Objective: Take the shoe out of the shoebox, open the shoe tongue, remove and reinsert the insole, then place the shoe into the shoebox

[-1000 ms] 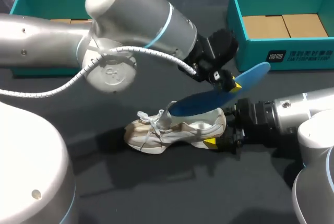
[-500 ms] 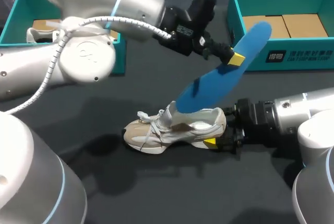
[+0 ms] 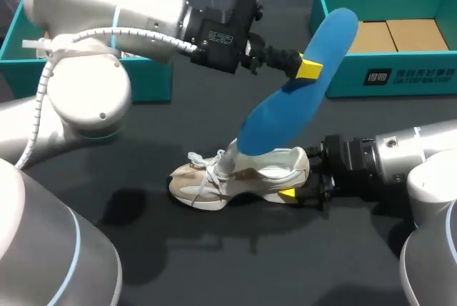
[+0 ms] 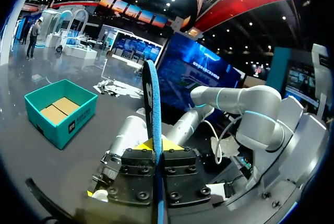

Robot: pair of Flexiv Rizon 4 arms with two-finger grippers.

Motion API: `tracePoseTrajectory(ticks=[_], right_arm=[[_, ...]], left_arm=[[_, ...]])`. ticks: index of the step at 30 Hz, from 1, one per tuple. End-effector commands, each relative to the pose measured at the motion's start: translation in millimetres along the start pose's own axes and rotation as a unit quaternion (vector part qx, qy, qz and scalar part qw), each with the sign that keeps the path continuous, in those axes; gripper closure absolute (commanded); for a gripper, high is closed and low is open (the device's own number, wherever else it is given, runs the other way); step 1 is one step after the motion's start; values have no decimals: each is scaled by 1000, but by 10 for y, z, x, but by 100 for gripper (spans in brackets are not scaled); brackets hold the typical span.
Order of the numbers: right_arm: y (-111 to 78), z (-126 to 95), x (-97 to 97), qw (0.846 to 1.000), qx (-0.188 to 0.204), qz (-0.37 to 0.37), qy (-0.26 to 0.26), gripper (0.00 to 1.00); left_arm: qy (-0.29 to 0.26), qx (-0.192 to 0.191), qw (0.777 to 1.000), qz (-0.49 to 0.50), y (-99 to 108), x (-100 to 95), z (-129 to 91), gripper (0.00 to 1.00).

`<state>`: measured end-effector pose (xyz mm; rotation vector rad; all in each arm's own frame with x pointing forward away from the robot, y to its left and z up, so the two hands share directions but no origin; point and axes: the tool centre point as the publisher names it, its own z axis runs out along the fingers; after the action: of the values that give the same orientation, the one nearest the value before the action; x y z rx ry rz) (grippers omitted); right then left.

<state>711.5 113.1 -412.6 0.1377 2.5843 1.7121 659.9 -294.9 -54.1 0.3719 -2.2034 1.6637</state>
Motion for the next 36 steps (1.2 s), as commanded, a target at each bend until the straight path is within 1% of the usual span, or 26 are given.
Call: tracePoseTrajectory(ticks=[1, 12, 13, 14, 17, 19, 31, 32, 36], right_arm=[[2, 14, 2, 1000, 2, 1, -1, 100], [2, 14, 2, 1000, 2, 1, -1, 100], [2, 14, 2, 1000, 2, 1, -1, 100], [2, 14, 2, 1000, 2, 1, -1, 100], [2, 14, 2, 1000, 2, 1, -1, 100], [2, 14, 2, 1000, 2, 1, -1, 100], [2, 14, 2, 1000, 2, 1, -1, 100], [2, 14, 2, 1000, 2, 1, -1, 100], [2, 14, 2, 1000, 2, 1, -1, 100]], left_arm=[[-13, 99, 995, -16, 105, 227, -479, 100], [-13, 99, 995, -16, 105, 227, -479, 100], [-9, 107, 994, -12, 127, 270, -520, 100], [-17, 114, 993, -15, 139, 304, -556, 100], [-24, 118, 992, -24, 164, 412, -679, 100], [-22, 119, 992, -20, 160, 526, -792, 100], [-22, 119, 992, -20, 160, 526, -792, 100], [-19, 119, 992, -21, 185, 538, -794, 100], [-32, 121, 992, -26, 209, 535, -801, 100]])
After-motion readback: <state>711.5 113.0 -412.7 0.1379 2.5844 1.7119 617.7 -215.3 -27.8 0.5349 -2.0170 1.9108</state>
